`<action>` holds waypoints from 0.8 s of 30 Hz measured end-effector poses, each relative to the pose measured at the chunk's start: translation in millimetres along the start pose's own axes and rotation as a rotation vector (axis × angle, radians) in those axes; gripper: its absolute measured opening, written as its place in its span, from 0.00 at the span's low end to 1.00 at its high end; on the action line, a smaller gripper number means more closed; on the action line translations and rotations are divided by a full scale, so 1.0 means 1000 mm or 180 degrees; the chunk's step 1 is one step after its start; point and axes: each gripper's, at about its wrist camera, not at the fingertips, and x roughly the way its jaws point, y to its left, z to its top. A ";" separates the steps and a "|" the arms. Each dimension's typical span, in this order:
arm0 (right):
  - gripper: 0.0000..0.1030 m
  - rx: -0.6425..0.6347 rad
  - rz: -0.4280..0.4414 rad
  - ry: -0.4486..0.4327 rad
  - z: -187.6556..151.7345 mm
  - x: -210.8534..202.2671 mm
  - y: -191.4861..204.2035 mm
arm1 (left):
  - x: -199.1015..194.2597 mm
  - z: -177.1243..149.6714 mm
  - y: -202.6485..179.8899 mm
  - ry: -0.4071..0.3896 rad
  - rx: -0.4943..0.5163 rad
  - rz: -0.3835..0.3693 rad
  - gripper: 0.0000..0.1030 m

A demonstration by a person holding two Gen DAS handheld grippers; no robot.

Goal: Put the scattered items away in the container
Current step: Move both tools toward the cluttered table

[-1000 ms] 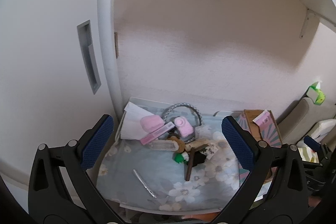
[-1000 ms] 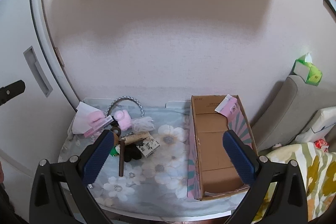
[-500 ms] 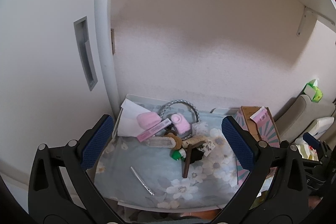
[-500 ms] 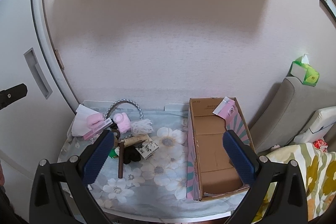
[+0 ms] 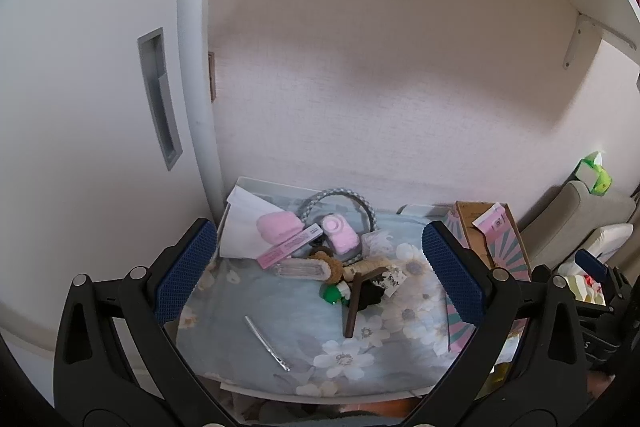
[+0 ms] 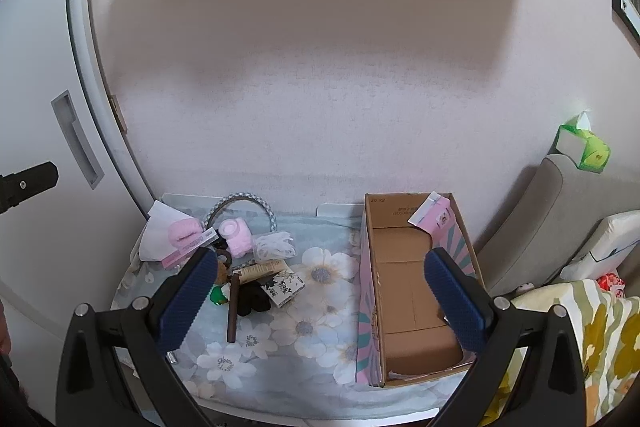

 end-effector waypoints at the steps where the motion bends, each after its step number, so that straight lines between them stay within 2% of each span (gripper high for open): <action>1: 0.99 0.0002 0.0017 -0.0005 0.000 0.000 0.000 | 0.000 0.000 -0.001 0.0002 0.0005 -0.0001 0.99; 15: 0.99 -0.0047 0.0091 0.0038 -0.002 0.005 0.001 | 0.011 0.000 0.000 0.0080 -0.0023 0.0019 0.99; 20: 0.99 -0.0056 0.0156 0.0036 -0.004 0.011 0.002 | 0.016 -0.004 0.011 0.0131 -0.0075 0.0109 0.99; 24: 0.99 -0.0084 0.0323 0.0013 -0.014 0.023 0.006 | 0.029 -0.018 0.028 0.0242 -0.0146 0.0229 0.99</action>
